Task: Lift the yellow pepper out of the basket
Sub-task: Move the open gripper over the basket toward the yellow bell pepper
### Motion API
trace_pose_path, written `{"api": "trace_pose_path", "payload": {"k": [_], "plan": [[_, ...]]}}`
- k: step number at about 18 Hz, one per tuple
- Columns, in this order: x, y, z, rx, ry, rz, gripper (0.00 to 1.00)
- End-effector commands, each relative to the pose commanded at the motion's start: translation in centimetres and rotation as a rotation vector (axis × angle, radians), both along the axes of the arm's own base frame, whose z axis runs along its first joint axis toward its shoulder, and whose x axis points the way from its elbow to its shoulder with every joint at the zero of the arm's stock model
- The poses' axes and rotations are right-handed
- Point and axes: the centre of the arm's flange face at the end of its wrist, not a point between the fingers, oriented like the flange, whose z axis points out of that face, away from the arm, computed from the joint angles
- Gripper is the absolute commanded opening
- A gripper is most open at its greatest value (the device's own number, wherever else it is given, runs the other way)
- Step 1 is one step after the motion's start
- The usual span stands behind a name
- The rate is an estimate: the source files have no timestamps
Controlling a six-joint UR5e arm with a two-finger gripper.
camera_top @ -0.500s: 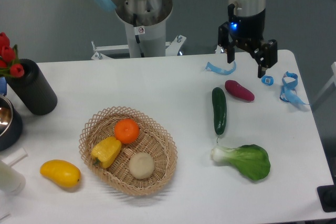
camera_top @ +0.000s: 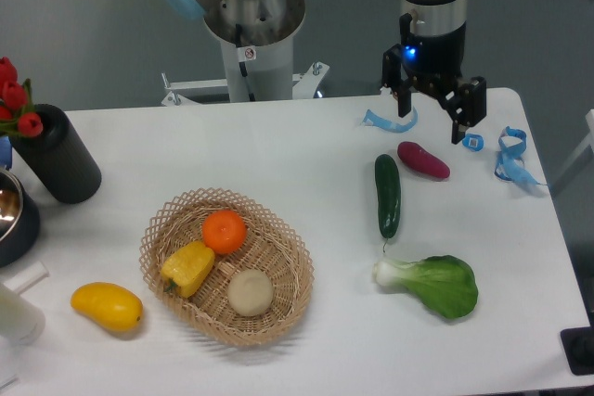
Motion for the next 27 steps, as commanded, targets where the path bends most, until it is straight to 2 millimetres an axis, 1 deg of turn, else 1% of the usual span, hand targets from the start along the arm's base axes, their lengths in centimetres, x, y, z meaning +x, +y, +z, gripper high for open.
{"api": "trace_pose_path", "payload": {"k": [2, 3, 6, 7, 9, 10, 11, 12, 14, 15, 17, 19, 22, 27], "plan": [[0.2, 0.9, -0.2, 0.048, -0.018, 0.064, 1.0], [0.2, 1.8, -0.7, 0.084, -0.032, 0.106, 1.0], [1.0, 2.8, -1.7, 0.137, -0.064, 0.213, 1.0], [1.2, 3.7, -2.5, 0.142, -0.081, 0.231, 1.0], [2.0, 7.3, -3.9, 0.179, -0.1, 0.254, 1.0], [2.2, 8.8, -4.7, 0.197, -0.096, 0.259, 1.0], [2.3, 9.9, -5.4, 0.21, -0.098, 0.271, 1.0], [2.6, 10.9, -5.7, 0.221, -0.103, 0.284, 1.0], [4.3, 13.5, -6.4, 0.224, -0.13, 0.283, 1.0], [4.9, 14.2, -6.6, 0.224, -0.139, 0.286, 1.0], [6.2, 15.3, -6.8, 0.224, -0.154, 0.291, 1.0], [7.4, 15.6, -7.2, 0.213, -0.158, 0.289, 1.0], [9.8, 16.6, -7.9, 0.194, -0.171, 0.28, 1.0], [15.2, 18.7, -10.2, 0.12, -0.169, 0.204, 1.0]]}}
